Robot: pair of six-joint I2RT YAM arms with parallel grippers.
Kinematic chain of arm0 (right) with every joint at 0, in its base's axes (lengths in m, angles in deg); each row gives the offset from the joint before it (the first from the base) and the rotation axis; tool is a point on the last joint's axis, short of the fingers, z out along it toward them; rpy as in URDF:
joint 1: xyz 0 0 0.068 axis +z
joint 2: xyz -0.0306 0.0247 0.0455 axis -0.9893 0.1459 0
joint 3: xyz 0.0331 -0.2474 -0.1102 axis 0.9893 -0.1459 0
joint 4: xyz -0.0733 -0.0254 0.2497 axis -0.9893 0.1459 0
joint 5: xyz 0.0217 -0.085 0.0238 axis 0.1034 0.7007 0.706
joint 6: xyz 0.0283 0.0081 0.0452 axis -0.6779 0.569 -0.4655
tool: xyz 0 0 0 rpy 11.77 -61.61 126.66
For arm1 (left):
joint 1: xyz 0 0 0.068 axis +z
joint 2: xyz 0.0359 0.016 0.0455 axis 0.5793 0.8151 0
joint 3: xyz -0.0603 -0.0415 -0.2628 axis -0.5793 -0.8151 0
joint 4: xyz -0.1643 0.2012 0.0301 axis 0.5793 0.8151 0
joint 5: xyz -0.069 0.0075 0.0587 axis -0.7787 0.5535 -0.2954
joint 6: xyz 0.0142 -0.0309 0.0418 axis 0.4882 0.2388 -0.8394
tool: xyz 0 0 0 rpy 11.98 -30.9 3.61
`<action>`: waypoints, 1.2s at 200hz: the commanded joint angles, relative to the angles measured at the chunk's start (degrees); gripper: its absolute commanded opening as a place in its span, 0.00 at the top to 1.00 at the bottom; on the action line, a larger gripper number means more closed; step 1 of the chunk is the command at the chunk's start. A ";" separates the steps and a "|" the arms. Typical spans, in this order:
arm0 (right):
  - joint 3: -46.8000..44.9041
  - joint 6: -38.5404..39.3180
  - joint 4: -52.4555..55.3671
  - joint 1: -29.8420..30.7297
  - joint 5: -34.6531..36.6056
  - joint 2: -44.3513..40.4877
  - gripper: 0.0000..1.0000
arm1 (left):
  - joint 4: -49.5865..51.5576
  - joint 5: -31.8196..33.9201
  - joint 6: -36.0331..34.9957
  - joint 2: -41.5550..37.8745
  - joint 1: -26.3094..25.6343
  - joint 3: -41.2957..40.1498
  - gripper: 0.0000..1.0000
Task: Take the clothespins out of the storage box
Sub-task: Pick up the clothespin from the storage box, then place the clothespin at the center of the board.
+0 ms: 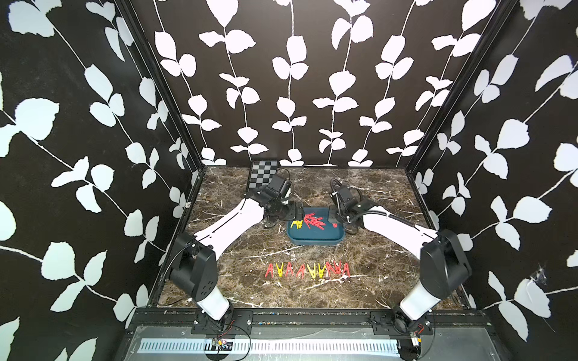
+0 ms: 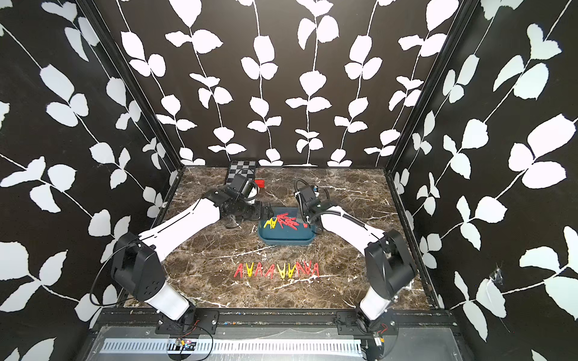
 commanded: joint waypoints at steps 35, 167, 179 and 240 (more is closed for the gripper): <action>-13.91 -2.09 4.98 1.68 1.25 -16.61 1.00 | -2.60 0.63 1.18 -3.68 -3.45 -1.82 0.01; -33.73 -7.09 5.85 6.87 2.27 -26.85 0.98 | -2.29 3.32 4.57 -5.64 -9.95 -3.63 0.01; -34.57 -7.59 4.80 6.94 2.79 -25.84 0.98 | -2.20 3.53 4.75 -6.02 -10.05 -3.95 0.01; -34.62 -9.98 1.65 7.30 4.76 -19.11 0.98 | -1.59 5.01 5.67 -8.45 -10.16 -5.99 0.01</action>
